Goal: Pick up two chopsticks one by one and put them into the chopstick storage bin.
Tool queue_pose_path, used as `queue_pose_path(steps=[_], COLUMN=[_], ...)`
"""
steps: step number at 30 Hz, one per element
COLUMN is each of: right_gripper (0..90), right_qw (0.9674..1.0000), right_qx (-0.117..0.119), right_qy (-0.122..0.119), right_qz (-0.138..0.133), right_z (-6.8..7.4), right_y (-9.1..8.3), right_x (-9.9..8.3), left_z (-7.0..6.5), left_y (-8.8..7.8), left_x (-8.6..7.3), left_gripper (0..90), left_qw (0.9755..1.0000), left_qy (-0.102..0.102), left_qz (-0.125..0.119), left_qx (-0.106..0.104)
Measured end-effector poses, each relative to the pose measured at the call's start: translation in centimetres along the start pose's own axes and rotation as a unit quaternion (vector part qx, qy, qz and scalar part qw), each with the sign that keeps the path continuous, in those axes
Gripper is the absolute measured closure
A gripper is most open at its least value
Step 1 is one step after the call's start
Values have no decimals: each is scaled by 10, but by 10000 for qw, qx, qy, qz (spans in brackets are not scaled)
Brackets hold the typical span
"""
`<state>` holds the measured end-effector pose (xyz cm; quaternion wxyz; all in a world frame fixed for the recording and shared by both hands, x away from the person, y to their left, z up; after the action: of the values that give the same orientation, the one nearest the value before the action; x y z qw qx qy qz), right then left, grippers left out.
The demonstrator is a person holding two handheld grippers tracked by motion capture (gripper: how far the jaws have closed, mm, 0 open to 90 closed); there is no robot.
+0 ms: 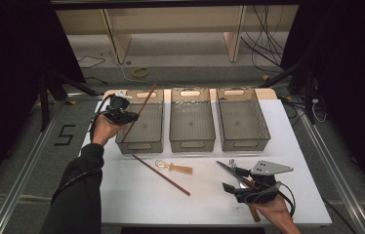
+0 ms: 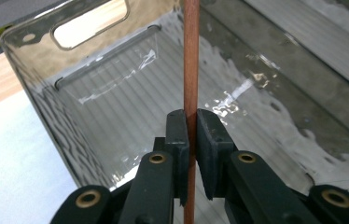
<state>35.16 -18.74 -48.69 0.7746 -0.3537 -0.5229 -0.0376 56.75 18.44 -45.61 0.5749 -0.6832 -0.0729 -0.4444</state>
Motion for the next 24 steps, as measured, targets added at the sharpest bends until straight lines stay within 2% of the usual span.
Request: queue_pose_path(steps=[7,10,13,15,19,24], right_gripper=[260,260,259,259,258,258], right_qw=[10000,10000,10000,10000,10000,10000], right_qx=[0,6,5,11,11,7], right_qy=[1,4,11,12,10,-1], right_qz=[-2,-5,3,0,5,-6], right_z=[0,0,0,0,0,0], right_y=[0,0,0,1,1,0], right_x=[0,0,0,-1,0,0], left_z=[1,1,-3,-6,-19,-44], left_y=[7,7,3,-2,-14,-32], left_x=[-7,-9,-7,-3,2,5], left_gripper=[801,733,589,508,358,261], left_qw=[9999,9998,9991,9993,9987,9959], left_qy=[-86,-74,-198,-159,32,410], left_qz=[117,163,183,63,-29,-233], left_qx=[-12,-63,-326,-327,-507,-774])
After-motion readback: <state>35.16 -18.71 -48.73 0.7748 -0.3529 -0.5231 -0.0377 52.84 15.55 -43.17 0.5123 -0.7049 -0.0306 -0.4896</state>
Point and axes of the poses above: each handheld gripper's, and its own axes: y roughly forward along the jaws, x roughly out of its top, z roughly to its left, the point moved 7 cm from there along y, roughly forward along the jaws, and after that the axes turned 5 degrees about x, right-handed, at the moved point
